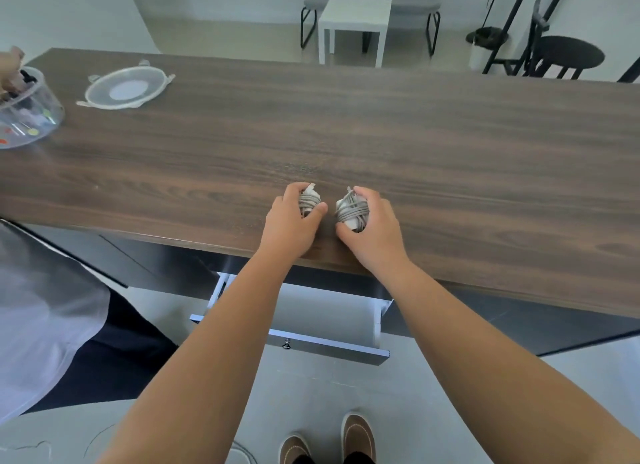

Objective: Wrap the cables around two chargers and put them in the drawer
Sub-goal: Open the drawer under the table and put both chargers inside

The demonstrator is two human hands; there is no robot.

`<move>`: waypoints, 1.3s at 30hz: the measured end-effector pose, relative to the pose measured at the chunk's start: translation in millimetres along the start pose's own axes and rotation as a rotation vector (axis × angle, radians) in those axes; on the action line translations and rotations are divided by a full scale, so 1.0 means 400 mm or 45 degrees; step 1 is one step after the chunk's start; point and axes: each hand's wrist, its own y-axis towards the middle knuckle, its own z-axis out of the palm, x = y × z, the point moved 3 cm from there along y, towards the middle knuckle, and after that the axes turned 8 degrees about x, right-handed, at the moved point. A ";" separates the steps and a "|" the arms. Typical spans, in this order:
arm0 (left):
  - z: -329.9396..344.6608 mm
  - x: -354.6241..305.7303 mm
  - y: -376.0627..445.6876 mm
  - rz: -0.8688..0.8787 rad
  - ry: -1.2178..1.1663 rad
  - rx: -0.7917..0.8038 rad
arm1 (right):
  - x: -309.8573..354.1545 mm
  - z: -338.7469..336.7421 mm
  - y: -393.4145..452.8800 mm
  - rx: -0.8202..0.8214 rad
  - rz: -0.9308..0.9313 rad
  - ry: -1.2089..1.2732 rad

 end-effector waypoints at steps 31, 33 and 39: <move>0.447 0.693 -0.103 -0.380 -0.541 0.357 | -0.601 0.411 -0.223 0.297 0.733 0.163; 0.499 0.739 -0.045 -0.377 -0.391 0.401 | -0.691 0.455 -0.196 0.286 0.807 0.165; 0.664 0.846 0.090 -0.395 -0.066 0.558 | -0.896 0.572 -0.105 0.316 0.980 0.217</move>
